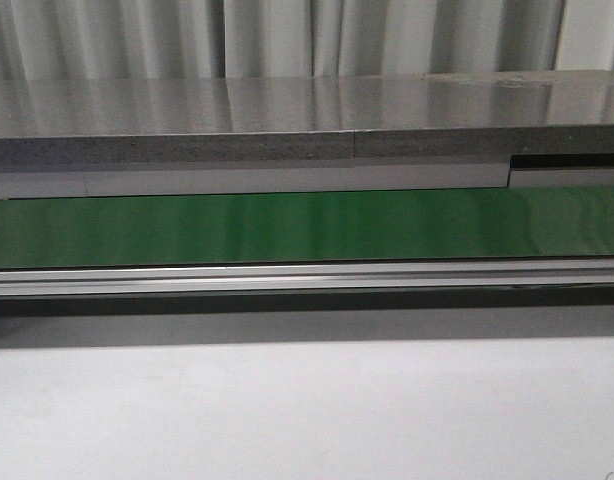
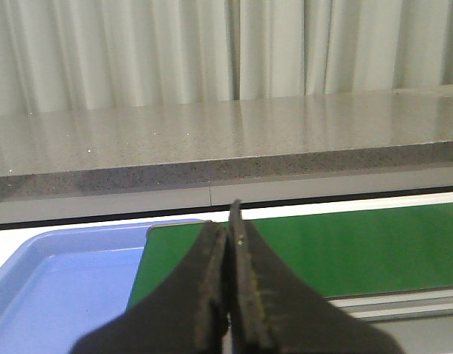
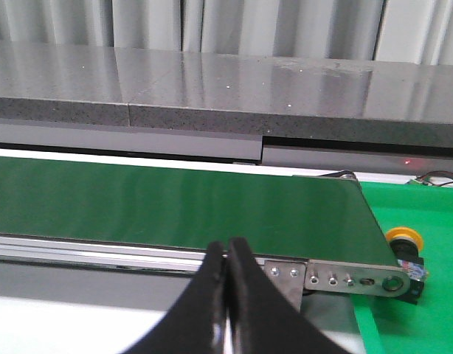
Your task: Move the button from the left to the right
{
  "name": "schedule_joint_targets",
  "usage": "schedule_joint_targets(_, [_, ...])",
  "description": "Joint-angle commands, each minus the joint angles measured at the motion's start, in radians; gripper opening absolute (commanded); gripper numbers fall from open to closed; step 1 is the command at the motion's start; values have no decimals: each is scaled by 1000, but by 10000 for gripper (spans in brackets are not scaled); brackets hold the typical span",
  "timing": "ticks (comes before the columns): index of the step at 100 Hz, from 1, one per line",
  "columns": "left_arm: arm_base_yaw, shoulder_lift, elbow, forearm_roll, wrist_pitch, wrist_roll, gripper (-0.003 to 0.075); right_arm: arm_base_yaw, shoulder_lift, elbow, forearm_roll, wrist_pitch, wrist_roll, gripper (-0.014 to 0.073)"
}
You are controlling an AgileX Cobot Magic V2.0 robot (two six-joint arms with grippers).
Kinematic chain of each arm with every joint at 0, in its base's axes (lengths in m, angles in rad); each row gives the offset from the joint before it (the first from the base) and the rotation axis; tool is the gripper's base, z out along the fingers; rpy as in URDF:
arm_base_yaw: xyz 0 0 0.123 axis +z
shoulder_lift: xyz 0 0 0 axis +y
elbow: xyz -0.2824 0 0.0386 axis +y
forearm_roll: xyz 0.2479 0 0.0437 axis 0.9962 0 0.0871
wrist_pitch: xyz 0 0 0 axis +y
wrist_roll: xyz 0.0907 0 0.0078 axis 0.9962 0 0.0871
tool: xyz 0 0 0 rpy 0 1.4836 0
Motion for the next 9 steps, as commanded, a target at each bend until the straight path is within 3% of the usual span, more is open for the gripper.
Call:
schedule_joint_targets(1, [-9,-31,36,1,-91,-3,-20,-8,-20,-16,5,-86,-1,-68])
schedule_joint_targets(9, [-9,-31,36,1,-91,-3,-20,-8,-20,-16,5,-86,-1,-68])
